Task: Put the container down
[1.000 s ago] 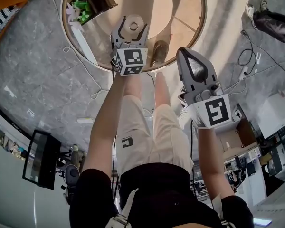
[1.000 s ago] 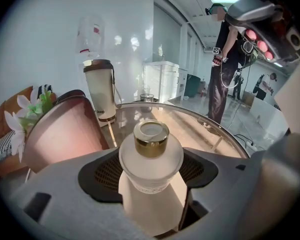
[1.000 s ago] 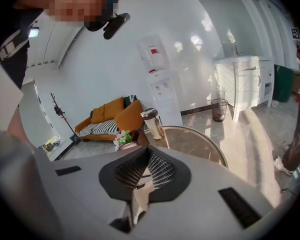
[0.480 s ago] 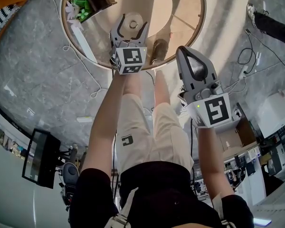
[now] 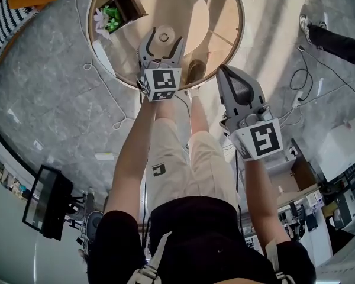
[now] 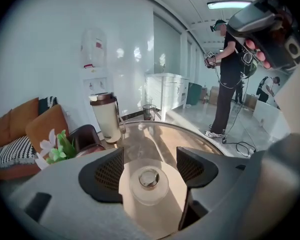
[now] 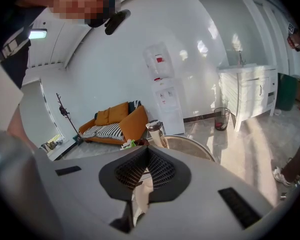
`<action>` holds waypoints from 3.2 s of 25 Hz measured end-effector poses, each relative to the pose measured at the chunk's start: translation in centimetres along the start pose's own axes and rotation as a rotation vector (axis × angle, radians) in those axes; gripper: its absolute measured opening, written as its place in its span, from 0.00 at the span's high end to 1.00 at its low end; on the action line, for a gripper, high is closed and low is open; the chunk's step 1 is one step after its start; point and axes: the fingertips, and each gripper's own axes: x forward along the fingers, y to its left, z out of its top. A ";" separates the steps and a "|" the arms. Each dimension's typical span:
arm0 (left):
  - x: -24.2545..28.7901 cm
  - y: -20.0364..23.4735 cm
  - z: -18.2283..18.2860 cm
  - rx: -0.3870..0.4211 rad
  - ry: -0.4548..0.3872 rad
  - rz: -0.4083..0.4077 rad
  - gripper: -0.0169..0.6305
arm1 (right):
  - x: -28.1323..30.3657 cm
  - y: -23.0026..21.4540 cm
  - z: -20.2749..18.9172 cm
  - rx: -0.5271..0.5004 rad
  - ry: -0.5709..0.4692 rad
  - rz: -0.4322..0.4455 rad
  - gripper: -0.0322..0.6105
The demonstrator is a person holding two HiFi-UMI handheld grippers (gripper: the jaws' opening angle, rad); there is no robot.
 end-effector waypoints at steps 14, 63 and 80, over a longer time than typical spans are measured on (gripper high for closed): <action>-9.5 -4.0 7.5 -0.037 -0.033 0.039 0.47 | -8.4 1.9 4.8 -0.029 -0.051 0.009 0.95; -35.9 -8.2 29.1 -0.052 -0.381 0.105 0.95 | -23.0 7.1 15.6 -0.118 -0.270 0.045 0.95; -47.4 -5.6 22.3 -0.098 -0.381 0.001 0.95 | -28.4 18.5 10.7 -0.120 -0.311 -0.046 0.95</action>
